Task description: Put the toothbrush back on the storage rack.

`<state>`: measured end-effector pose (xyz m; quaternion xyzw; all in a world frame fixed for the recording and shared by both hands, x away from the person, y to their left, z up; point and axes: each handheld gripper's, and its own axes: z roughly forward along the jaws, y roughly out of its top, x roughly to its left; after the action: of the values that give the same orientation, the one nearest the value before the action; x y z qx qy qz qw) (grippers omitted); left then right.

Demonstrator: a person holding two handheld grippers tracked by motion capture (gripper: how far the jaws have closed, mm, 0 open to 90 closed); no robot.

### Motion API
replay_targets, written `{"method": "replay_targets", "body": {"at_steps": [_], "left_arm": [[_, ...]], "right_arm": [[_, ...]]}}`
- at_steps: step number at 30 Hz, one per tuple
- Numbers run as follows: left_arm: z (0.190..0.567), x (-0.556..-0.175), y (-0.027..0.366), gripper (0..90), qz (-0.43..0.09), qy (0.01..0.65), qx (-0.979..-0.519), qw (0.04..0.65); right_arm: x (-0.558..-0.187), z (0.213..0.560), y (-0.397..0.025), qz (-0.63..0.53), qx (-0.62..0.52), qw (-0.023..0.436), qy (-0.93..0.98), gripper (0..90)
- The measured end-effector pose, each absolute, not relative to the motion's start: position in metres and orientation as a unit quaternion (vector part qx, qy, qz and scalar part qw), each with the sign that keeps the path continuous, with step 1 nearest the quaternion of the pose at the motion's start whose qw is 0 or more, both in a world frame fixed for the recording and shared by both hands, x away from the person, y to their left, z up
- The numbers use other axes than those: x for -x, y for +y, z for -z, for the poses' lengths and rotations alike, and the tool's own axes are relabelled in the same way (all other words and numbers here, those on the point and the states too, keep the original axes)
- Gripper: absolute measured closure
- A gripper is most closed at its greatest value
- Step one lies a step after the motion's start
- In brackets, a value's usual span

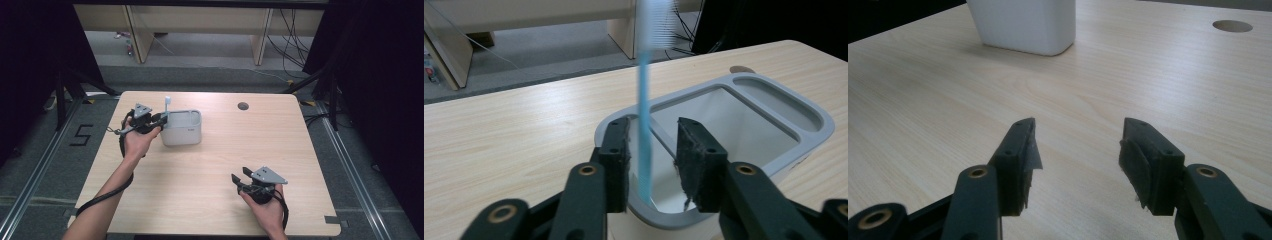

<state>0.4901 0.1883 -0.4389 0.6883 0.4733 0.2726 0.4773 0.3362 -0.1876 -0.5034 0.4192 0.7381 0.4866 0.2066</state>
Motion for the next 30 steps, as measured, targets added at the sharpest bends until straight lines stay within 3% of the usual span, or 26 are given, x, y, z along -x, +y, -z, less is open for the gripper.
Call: {"method": "replay_targets", "body": {"at_steps": [5,14,30], "left_arm": [[0.435,-0.483,0.19,51.9,-0.277,0.471,-0.677,0.493],[0.425,-0.463,0.188,41.0,-0.288,0.457,-0.673,0.505],[0.42,-0.416,0.194,37.9,-0.291,0.439,-0.683,0.506]], "right_arm": [[-0.337,0.504,-0.189,-0.487,-0.415,0.217,0.737,48.7],[-0.336,0.503,-0.19,-0.484,-0.416,0.217,0.739,48.7],[-0.334,0.502,-0.189,-0.486,-0.429,0.206,0.733,48.7]]}}
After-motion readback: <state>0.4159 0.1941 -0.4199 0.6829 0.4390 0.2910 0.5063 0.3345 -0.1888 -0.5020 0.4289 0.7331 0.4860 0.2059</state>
